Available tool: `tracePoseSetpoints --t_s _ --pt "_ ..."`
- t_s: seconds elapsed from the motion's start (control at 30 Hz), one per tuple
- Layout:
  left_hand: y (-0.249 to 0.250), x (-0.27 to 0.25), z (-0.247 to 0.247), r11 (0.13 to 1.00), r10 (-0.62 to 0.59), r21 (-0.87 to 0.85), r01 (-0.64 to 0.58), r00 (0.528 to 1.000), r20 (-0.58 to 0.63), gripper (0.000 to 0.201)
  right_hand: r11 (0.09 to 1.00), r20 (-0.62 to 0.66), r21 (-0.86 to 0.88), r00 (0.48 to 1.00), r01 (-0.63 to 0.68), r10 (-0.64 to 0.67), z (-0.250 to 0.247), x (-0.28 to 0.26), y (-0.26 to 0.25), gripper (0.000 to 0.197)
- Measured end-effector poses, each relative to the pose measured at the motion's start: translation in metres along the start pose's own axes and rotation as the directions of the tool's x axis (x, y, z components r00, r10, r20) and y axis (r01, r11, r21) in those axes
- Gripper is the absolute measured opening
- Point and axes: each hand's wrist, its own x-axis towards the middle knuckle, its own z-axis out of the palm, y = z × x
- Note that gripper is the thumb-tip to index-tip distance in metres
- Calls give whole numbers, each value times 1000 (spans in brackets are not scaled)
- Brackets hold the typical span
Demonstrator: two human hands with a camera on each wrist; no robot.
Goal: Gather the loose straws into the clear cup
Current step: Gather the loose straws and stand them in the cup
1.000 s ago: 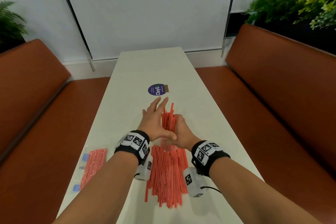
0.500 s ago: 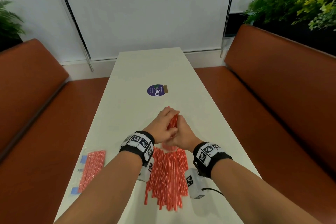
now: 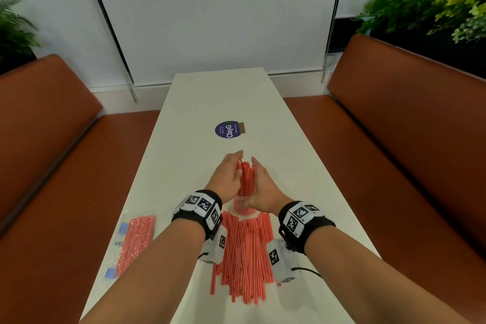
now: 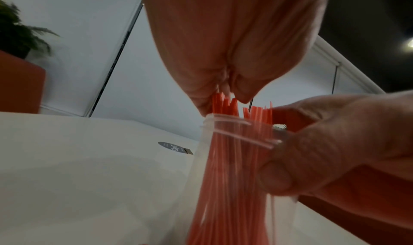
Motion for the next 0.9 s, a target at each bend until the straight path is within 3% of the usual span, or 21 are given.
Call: tracePoseSetpoints --t_s 0.1,0.2,0.3,0.4,0.47,0.63,0.77,0.9 --pt "2 0 -3 1000 -22 -13 23 996 85 52 996 18 -84 1000 20 -18 0 2 -5 120" --pt "-2 0 -8 998 -45 -33 49 994 98 66 990 36 -139 999 33 -28 -4 4 -10 126" --pt "-11 -1 -17 984 -173 -9 176 974 149 79 989 46 -141 998 42 -36 -8 5 -14 132" --pt "-17 0 -19 956 -286 -17 292 945 158 75 962 107 -256 992 90 -64 -10 7 -19 128" --pt "-16 -1 -17 958 -282 -16 287 948 148 68 923 139 -366 988 121 -74 -8 9 -23 125" --pt "-14 0 -12 958 -286 -32 285 958 -27 55 829 179 -521 976 203 -127 -4 10 -29 127" --pt "-18 0 -11 920 -385 -158 359 905 -184 39 823 163 -528 976 209 -143 -4 7 -28 133" --pt "-18 -3 -12 911 -403 -189 366 887 -225 21 806 177 -553 975 210 -133 -3 7 -28 131"
